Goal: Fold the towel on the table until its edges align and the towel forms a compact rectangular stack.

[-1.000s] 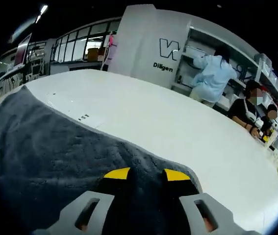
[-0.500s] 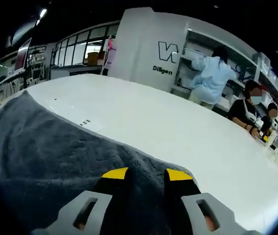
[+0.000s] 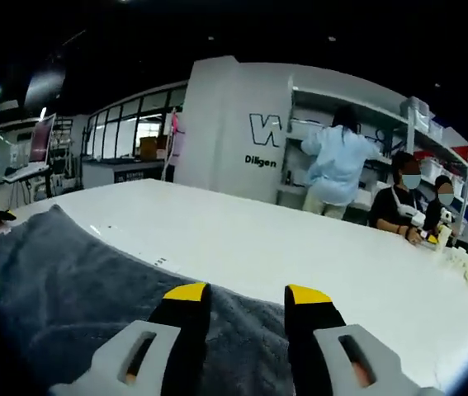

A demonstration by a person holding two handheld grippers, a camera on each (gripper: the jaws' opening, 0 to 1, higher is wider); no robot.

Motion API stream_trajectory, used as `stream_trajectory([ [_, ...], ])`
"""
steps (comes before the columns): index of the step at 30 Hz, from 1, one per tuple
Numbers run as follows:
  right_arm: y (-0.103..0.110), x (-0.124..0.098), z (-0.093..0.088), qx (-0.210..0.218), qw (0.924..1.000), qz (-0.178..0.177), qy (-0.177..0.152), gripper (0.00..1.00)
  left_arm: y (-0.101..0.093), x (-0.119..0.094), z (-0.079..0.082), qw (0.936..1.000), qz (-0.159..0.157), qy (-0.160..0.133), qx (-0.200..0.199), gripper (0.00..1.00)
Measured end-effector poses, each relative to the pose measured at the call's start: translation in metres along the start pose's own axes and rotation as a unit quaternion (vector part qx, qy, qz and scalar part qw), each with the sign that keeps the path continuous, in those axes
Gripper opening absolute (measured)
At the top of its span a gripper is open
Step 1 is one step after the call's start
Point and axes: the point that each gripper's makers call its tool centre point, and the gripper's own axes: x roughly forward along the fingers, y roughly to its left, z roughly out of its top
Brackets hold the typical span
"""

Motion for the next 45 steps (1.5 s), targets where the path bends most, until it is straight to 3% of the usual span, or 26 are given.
stream_trajectory([
  [4, -0.008, -0.015, 0.010, 0.020, 0.9995, 0.007, -0.024, 0.38, 0.000, 0.000, 0.001, 1.0000, 0.000, -0.002, -0.001, 0.99],
  [6, 0.004, -0.042, 0.003, 0.031, 0.9991, 0.012, -0.028, 0.42, 0.001, -0.001, 0.000, 1.0000, 0.001, -0.001, -0.001, 0.99],
  [14, 0.022, -0.079, -0.012, 0.054, 0.9976, 0.024, -0.037, 0.57, 0.004, -0.001, 0.000, 1.0000, 0.003, -0.001, 0.000, 0.99],
  [22, 0.037, -0.100, -0.030, 0.054, 0.9976, 0.036, -0.024, 0.69, 0.005, -0.001, 0.000, 1.0000, 0.004, -0.001, 0.000, 0.99],
  [24, 0.033, -0.097, -0.029, 0.053, 0.9977, 0.036, -0.022, 0.71, 0.006, -0.002, 0.000, 1.0000, 0.005, -0.002, 0.000, 0.99],
  [28, 0.047, -0.106, -0.037, 0.058, 0.9969, 0.045, -0.027, 0.73, 0.009, -0.002, 0.001, 1.0000, 0.007, -0.002, 0.000, 0.99],
  [34, 0.048, -0.119, -0.052, 0.073, 0.9955, 0.053, -0.030, 0.79, 0.009, -0.002, 0.001, 1.0000, 0.007, -0.001, -0.001, 0.99],
  [39, 0.054, -0.139, -0.071, 0.075, 0.9958, 0.031, -0.043, 0.83, 0.009, -0.002, 0.001, 1.0000, 0.007, -0.002, -0.001, 0.99],
  [45, 0.045, -0.136, -0.086, 0.124, 0.9902, 0.010, -0.063, 0.90, 0.014, -0.003, 0.001, 1.0000, 0.009, 0.000, 0.000, 0.99],
])
